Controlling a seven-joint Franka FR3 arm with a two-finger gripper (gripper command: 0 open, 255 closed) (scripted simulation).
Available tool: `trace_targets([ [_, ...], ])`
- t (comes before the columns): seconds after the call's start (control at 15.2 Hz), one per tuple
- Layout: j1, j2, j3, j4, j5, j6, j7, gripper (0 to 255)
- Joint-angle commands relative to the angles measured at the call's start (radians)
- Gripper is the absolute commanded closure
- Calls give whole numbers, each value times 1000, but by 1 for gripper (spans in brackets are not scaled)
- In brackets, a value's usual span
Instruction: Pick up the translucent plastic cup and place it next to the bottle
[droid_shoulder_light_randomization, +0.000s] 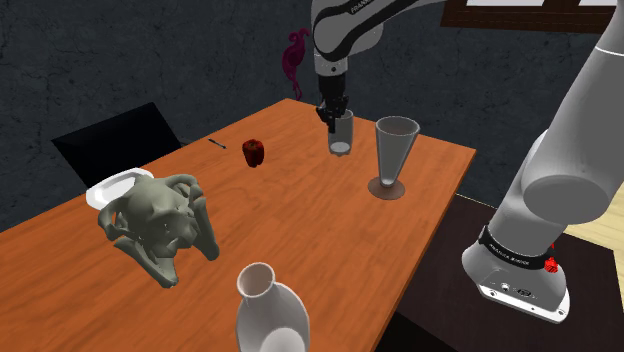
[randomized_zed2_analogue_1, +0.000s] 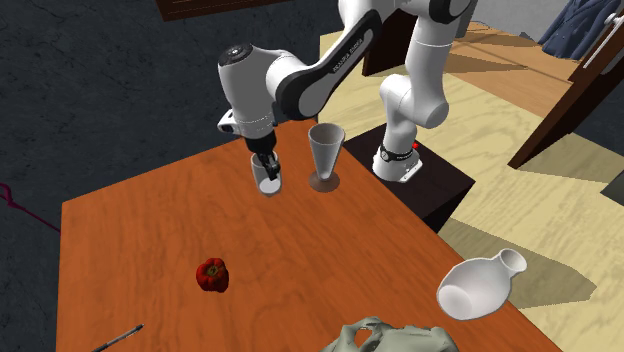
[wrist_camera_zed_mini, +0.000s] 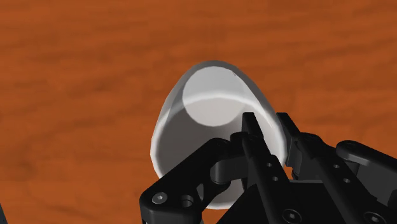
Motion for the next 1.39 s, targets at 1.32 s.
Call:
trace_targets([
  [1.32,0,-58,0,232,-3,-290,6,255],
])
